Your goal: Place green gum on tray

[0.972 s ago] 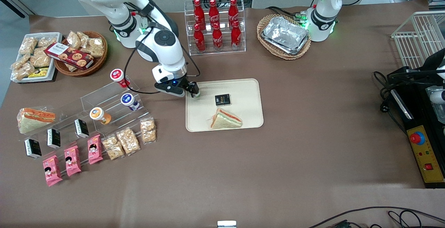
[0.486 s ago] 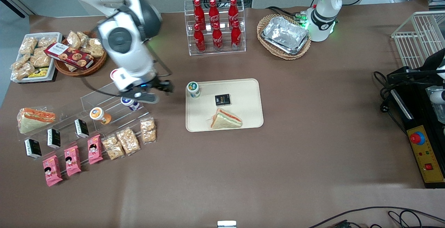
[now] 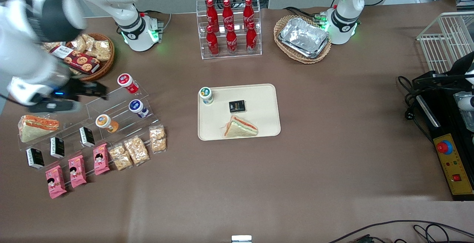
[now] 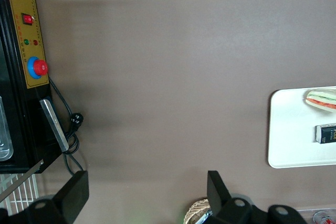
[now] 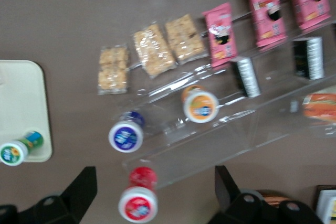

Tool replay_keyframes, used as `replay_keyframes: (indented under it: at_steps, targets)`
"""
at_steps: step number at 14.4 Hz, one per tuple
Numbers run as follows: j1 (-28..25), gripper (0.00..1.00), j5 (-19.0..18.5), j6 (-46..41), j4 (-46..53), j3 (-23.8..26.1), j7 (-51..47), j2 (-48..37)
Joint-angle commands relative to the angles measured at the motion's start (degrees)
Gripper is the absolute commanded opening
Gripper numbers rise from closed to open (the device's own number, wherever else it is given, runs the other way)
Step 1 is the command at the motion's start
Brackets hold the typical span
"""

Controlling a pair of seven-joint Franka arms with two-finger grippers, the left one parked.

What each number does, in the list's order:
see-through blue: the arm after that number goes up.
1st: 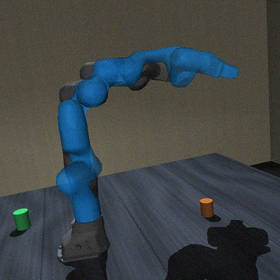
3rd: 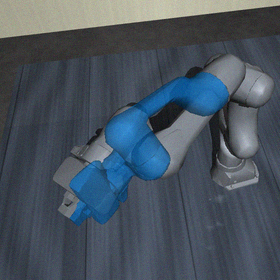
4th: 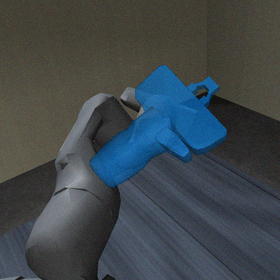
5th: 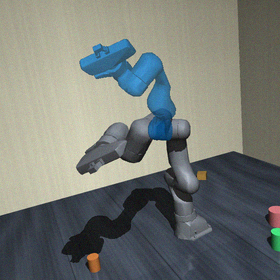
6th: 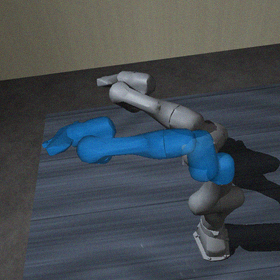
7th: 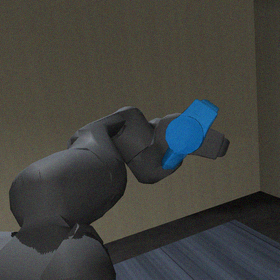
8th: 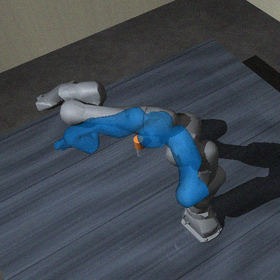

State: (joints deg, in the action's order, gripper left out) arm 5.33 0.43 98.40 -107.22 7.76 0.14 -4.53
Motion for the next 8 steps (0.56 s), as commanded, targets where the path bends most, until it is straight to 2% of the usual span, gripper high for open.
replay_keyframes:
  at_steps: [1,8]
  targets:
    - [-0.4,1.00,1.2,-4.0,7.0,-7.0,7.7,2.2]
    - [-0.2,1.00,0.9,-5.3,10.4,-9.5,7.8,4.9]
